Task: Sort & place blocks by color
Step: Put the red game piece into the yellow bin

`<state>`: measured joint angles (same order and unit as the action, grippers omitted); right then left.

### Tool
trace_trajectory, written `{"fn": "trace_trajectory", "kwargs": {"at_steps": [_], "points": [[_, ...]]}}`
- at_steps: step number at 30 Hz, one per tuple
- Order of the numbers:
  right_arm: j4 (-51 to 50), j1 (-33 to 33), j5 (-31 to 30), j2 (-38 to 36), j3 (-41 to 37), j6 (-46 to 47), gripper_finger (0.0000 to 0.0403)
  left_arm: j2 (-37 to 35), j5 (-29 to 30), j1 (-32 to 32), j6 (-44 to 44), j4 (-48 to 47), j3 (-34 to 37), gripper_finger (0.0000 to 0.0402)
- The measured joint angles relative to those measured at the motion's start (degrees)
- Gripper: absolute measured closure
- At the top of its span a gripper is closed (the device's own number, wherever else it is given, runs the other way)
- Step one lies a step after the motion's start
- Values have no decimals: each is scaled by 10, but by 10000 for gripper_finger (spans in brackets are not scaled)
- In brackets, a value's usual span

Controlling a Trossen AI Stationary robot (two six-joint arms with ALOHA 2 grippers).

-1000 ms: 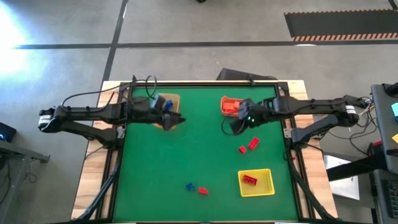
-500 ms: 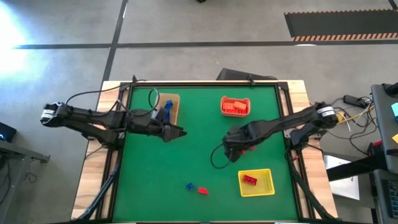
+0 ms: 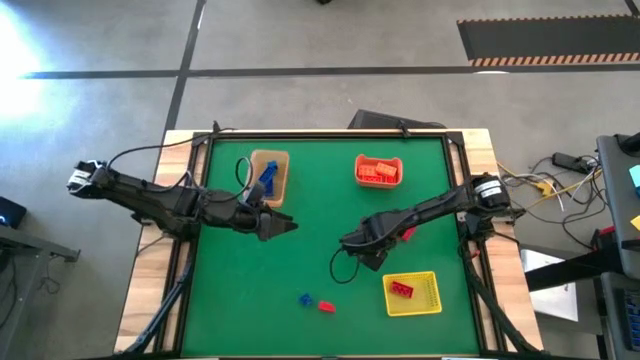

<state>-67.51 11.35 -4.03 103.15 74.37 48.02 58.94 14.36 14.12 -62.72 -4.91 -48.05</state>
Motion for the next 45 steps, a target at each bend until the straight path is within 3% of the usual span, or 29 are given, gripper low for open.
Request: {"fn": "trace_trajectory", "kwargs": {"at_steps": [8,28,35,41,45], "points": [[-1,-4,0,28,0,-15,174,0,17,9,-1,1,0,116],[-25,-5,11,-23,-10,12,174,0,31,9,-1,0,1,116],[-5,-5,16,-75,-56,15,174,0,31,9,-1,0,2,116],[110,-9,61,-141,-139,58,174,0,37,9,-1,1,2,116],[132,-9,62,-167,-175,95,174,0,40,9,-1,2,3,116]]}}
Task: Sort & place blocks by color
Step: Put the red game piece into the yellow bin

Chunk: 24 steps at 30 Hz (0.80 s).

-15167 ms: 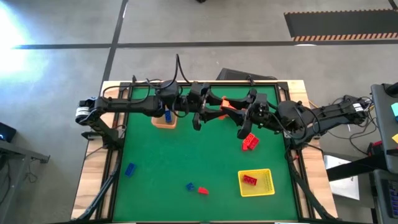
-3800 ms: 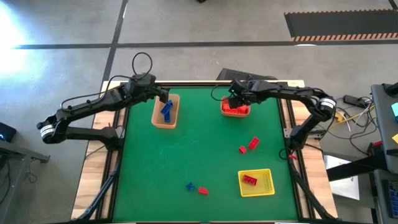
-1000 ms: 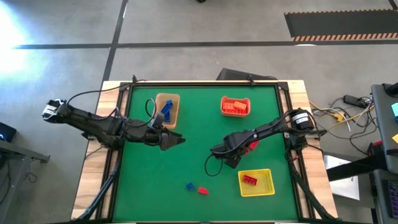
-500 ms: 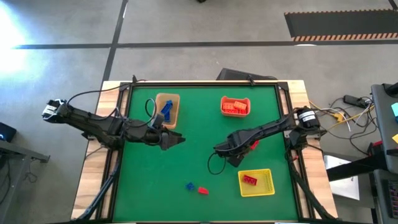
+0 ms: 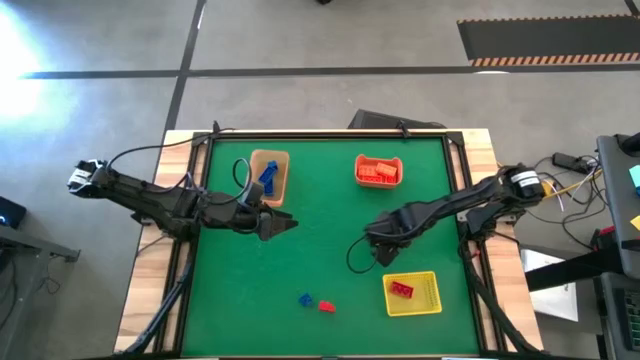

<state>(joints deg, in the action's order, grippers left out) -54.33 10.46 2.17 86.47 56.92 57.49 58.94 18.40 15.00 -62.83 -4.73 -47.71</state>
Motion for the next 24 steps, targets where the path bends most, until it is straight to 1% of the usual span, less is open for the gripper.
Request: {"fn": "trace_trajectory", "kwargs": {"at_steps": [7,14,17,24], "points": [[46,0,0,-9,-29,13,174,0,1,0,0,0,0,116],[69,0,-2,17,-33,15,187,0,2,0,0,0,1,116],[70,0,-2,32,-30,13,206,0,3,0,0,-1,1,116],[72,0,-2,43,-29,22,270,0,4,0,1,-1,1,116]]}}
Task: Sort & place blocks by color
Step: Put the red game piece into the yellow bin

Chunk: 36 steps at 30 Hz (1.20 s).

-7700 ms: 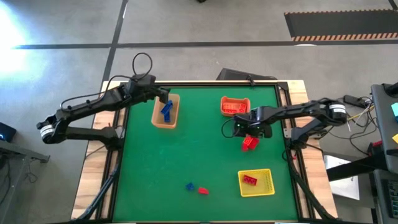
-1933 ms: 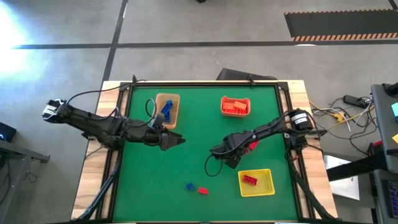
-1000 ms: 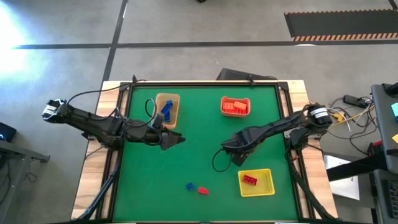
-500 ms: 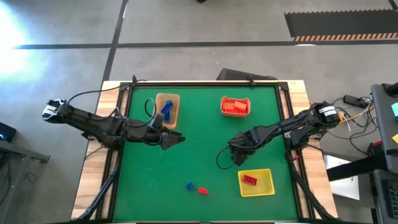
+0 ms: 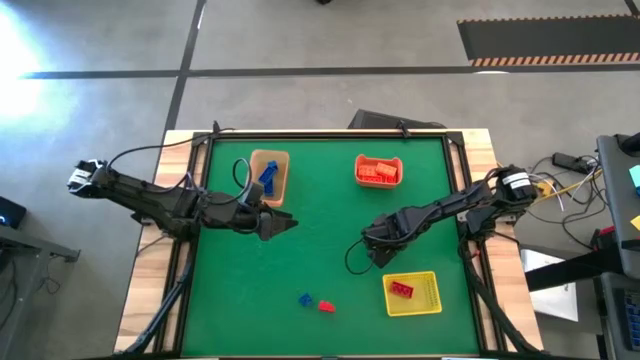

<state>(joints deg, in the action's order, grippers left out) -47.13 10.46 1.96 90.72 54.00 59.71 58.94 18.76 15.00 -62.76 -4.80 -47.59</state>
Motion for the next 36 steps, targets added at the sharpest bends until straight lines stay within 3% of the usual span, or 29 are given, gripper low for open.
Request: {"fn": "trace_trajectory", "kwargs": {"at_steps": [6,14,19,25,30,36], "points": [[-6,0,0,-15,12,13,271,0,0,0,0,-2,4,116],[-16,17,17,-45,103,-12,265,0,0,0,0,-1,12,116],[-20,56,119,-50,171,-81,266,0,0,0,0,-1,13,116],[-61,138,251,-52,204,-83,265,0,-3,2,0,-2,13,116],[-159,206,228,-52,188,-26,264,0,-4,10,0,1,10,116],[-153,244,188,-51,161,57,229,9,-4,21,0,11,4,116]]}}
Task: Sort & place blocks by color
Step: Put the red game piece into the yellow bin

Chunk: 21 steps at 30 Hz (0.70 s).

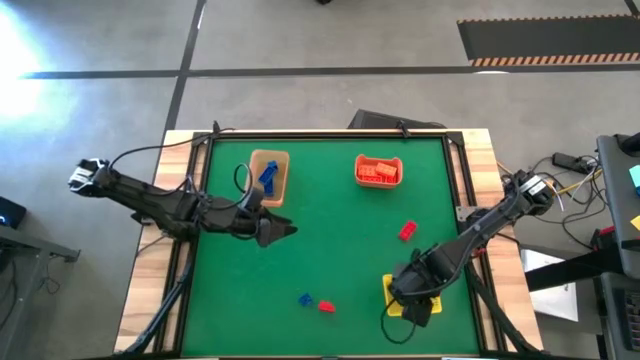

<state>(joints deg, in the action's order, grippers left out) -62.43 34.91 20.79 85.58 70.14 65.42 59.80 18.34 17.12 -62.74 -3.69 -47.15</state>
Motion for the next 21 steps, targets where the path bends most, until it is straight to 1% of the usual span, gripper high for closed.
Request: {"fn": "trace_trajectory", "kwargs": {"at_steps": [2,5,8,10,12,17,20,21], "points": [[-4,1,-18,0,-2,14,213,11,0,6,0,5,-6,116],[-2,1,-30,-2,-2,23,194,47,-2,16,7,15,-32,116],[0,1,-44,-4,-2,23,184,97,-22,31,46,9,-72,116],[0,2,-59,-4,-1,22,180,134,-30,43,90,-14,-110,116],[1,2,-79,-7,-1,20,178,171,-45,55,140,-54,-155,116],[2,2,-120,-8,-1,20,177,261,-64,87,262,-207,-275,116],[3,2,-136,-7,-1,21,177,307,-64,105,340,-261,-331,116],[4,2,-140,-7,-1,21,177,320,-64,110,361,-266,-343,116]]}}
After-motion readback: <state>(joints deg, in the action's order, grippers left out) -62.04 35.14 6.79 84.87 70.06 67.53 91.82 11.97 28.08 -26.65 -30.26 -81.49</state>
